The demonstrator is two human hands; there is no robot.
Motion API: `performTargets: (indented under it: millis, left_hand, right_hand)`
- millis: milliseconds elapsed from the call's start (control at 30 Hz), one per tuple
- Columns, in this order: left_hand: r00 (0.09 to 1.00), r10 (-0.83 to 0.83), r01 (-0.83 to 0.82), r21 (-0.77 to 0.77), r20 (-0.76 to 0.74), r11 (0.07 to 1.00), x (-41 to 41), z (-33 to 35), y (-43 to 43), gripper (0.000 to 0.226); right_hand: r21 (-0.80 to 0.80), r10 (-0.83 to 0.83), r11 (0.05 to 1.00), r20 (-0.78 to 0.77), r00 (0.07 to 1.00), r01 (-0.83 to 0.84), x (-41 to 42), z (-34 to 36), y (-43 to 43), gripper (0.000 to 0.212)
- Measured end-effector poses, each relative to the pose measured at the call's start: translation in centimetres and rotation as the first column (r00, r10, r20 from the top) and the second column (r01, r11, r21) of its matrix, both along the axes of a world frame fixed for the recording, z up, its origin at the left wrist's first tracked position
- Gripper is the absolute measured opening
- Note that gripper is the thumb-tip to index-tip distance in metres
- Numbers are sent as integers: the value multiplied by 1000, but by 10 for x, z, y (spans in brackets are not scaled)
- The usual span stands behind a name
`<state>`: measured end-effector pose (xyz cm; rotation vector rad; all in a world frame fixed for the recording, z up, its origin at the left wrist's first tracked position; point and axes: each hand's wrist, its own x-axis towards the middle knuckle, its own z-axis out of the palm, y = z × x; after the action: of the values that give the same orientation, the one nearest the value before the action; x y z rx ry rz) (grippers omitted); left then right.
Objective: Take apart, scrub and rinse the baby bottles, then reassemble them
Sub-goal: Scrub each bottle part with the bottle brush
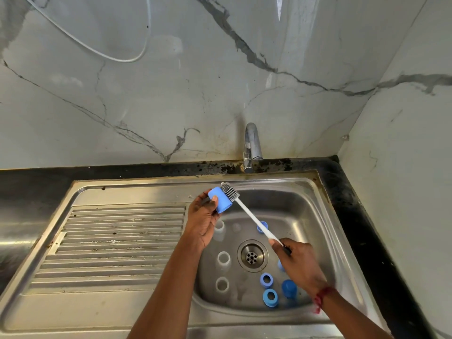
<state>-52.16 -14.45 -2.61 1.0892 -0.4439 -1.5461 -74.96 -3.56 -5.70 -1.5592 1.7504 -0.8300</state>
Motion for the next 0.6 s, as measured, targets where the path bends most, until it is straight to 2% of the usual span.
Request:
performTargets:
  millis: [100,167,333,433,533,600]
  left_hand:
    - [995,69,-71,-21,-78,997,4,0,-3,28]
    - [995,52,-57,-47,-85,997,6,-1,-2,35]
    - [985,-85,111,-178,150,978,1,-1,4,35]
    - [915,-86,192,-238,394,952,2,3,2,42]
    - [907,-72,191,-256,414,948,8,10,2,62]
    - [913,-45,158,-249,406,955,12,13,1,77]
  right_hand:
    - [50,1,999,17,1000,-2,-6,-9,11,49]
    - [49,10,999,6,1000,-10,-9,-8,14,55]
    - [-10,6,1000,-48,999,-6,-10,4,3,49]
    - [-22,2,1000,-31,1000,-3,-9,6,-1,49]
    - [9,6,1000,14,1000,-6,-14,-1,4,52]
    - [41,37,998,-26,999,-36,-22,-8,11,60]
